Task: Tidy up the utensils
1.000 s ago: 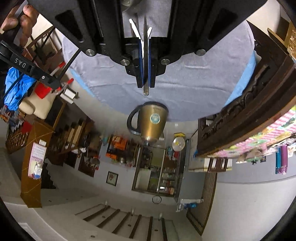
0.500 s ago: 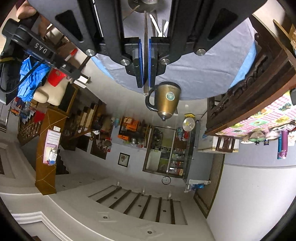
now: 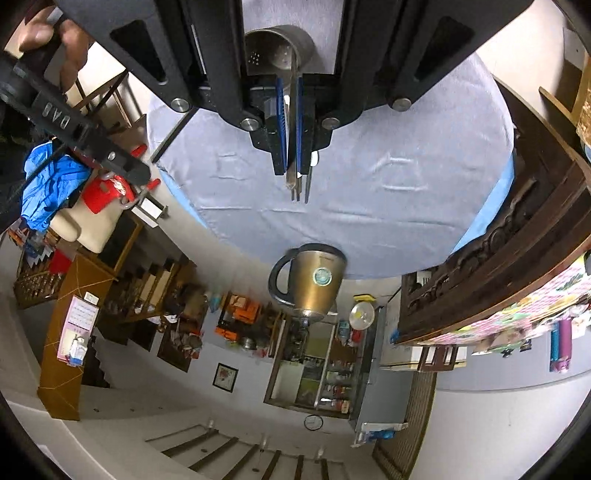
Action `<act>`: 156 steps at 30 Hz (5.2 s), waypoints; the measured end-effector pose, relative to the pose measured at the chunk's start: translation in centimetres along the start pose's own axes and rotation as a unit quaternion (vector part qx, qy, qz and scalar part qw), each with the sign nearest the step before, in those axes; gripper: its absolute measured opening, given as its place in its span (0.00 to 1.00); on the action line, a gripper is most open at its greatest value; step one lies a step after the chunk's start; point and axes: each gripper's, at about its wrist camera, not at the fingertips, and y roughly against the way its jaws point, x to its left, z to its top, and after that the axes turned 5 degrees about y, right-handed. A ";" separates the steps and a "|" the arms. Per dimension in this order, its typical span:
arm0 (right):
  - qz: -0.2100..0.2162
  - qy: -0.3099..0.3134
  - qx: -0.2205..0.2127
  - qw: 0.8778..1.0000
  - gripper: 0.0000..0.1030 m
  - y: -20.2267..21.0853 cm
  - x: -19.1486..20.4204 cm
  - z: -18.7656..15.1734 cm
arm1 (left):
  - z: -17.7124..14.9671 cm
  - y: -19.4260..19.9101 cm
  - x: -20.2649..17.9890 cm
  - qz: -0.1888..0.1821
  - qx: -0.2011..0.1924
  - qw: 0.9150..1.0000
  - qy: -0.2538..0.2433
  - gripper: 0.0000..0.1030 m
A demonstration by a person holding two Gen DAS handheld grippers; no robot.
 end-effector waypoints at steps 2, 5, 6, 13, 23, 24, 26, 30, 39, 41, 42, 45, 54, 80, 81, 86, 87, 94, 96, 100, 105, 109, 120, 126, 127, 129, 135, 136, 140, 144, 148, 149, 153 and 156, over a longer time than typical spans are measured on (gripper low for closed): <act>0.011 -0.021 -0.001 1.000 0.14 -0.1 -0.7 -0.2 | -0.1 0.2 0.2 0.003 0.000 1.000 -0.003 0.17; 0.026 -0.059 0.000 0.998 0.41 -0.1 -2.0 -0.6 | -0.3 1.2 0.3 0.010 -0.015 1.000 -0.009 0.44; 0.033 -0.076 -0.008 0.997 0.48 0.3 -2.7 -0.8 | -0.4 1.6 0.3 0.013 -0.022 1.000 -0.012 0.47; 0.025 -0.129 -0.051 0.990 0.49 2.2 -5.9 -1.0 | -0.1 2.8 1.6 0.032 -0.043 0.998 -0.015 0.50; -0.022 -0.162 -0.027 0.986 0.49 1.8 -9.2 -2.7 | 0.1 3.9 4.3 0.084 -0.063 0.994 0.010 0.61; -0.024 -0.166 -0.021 0.986 0.49 1.6 -9.4 -2.9 | 0.1 3.8 4.9 0.090 -0.061 0.994 0.015 0.61; -0.024 -0.172 -0.016 0.985 0.49 1.4 -9.9 -3.5 | -0.1 3.5 5.8 0.101 -0.056 0.993 0.025 0.61; -0.027 -0.179 -0.006 0.984 0.49 0.8 -10.3 -4.2 | -0.6 2.6 7.7 0.117 -0.036 0.991 0.046 0.61; -0.026 -0.192 0.019 0.981 0.49 -0.9 -10.8 -5.2 | -2.5 -0.3 9.9 0.145 0.011 0.987 0.063 0.61; -0.024 -0.197 0.027 0.980 0.49 -1.5 -10.9 -5.5 | -2.7 -1.0 10.2 0.147 0.021 0.987 0.065 0.61; -0.024 -0.198 0.030 0.979 0.49 -1.7 -10.9 -5.6 | -2.9 -1.3 10.4 0.148 0.027 0.986 0.065 0.61; -0.024 -0.201 0.041 0.978 0.49 -2.6 -11.0 -6.0 | -3.5 -2.4 10.9 0.155 0.042 0.985 0.066 0.61; -0.020 -0.212 0.076 0.974 0.47 -5.6 -12.0 -7.6 | -5.2 -6.8 12.9 0.168 0.093 0.979 0.074 0.61; -0.031 -0.237 0.152 0.959 0.45 -16.9 -16.4 -9.1 | -2.2 -24.1 4.0 -0.017 0.119 0.991 -0.064 0.71; -0.032 -0.233 0.153 0.960 0.45 -17.5 -16.4 -8.8 | -2.3 -24.7 3.5 -0.020 0.126 0.989 -0.072 0.72; -0.032 -0.214 0.155 0.964 0.45 -20.2 -16.5 -7.4 | -3.0 -28.3 2.7 0.005 0.164 0.982 -0.087 0.72; -0.032 -0.210 0.156 0.965 0.45 -20.8 -16.5 -7.1 | -3.1 -29.1 3.0 0.022 0.171 0.981 -0.085 0.72; -0.014 -0.168 0.175 0.970 0.45 -25.3 -14.8 -4.9 | -2.5 -28.9 6.7 0.060 0.166 0.983 -0.045 0.72; -0.010 -0.155 0.184 0.971 0.45 -26.7 -13.9 -4.5 | -2.4 -28.4 7.8 0.056 0.166 0.984 -0.023 0.72; -0.011 -0.117 0.202 0.972 0.45 -30.3 -11.5 -3.6 | -2.5 -27.0 9.2 0.040 0.164 0.986 0.004 0.72; -0.050 -0.063 0.236 0.969 0.45 -33.6 -9.7 -4.2 | -2.1 -26.1 9.8 0.037 0.153 0.988 0.000 0.71; -0.051 -0.054 0.221 0.973 0.45 -33.6 -9.9 -3.2 | 0.3 -26.9 9.4 0.026 0.145 0.989 -0.020 0.71; 0.000 -0.050 0.283 0.958 0.30 -41.1 -10.6 0.5 | 4.5 -33.3 9.0 0.033 0.198 0.978 -0.058 0.54; -0.008 -0.029 0.289 0.957 0.06 -41.8 -10.4 1.3 | 5.0 -35.1 7.4 0.006 0.218 0.972 -0.087 0.54; -0.007 -0.030 0.288 0.957 0.06 -41.7 -10.7 1.3 | 4.9 -35.6 7.0 0.005 0.221 0.971 -0.095 0.54; 0.014 -0.058 0.278 0.959 0.06 -40.7 -11.9 1.6 | 4.9 -36.5 6.1 0.002 0.229 0.968 -0.105 0.54; 0.063 -0.141 0.233 0.960 0.06 -37.2 -16.1 1.7 | 4.6 -39.8 3.9 0.013 0.244 0.962 -0.121 0.46; 0.071 -0.151 0.224 0.960 0.06 -36.2 -16.7 1.8 | 4.6 -40.0 3.8 0.015 0.243 0.962 -0.126 0.38; 0.073 -0.169 0.198 0.963 0.06 -33.4 -17.7 1.9 | 5.2 -40.5 3.9 0.018 0.243 0.962 -0.120 0.06; 0.076 -0.187 0.169 0.965 0.06 -30.1 -18.4 1.9 | 5.4 -38.7 4.9 0.024 0.225 0.969 -0.099 0.05; 0.064 -0.178 0.137 0.972 0.06 -27.4 -17.8 2.5 | 6.5 -34.4 6.5 0.024 0.184 0.980 -0.067 0.05; 0.062 -0.177 0.128 0.974 0.06 -26.7 -17.7 2.5 | 6.7 -33.5 6.8 0.027 0.176 0.982 -0.063 0.05; 0.046 -0.172 0.093 0.980 0.06 -22.6 -17.2 2.5 | 7.7 -28.2 8.3 0.041 0.130 0.990 -0.039 0.05; 0.037 -0.175 0.072 0.981 0.06 -19.7 -16.8 2.3 | 7.9 -23.8 8.8 0.055 0.087 0.994 -0.032 0.05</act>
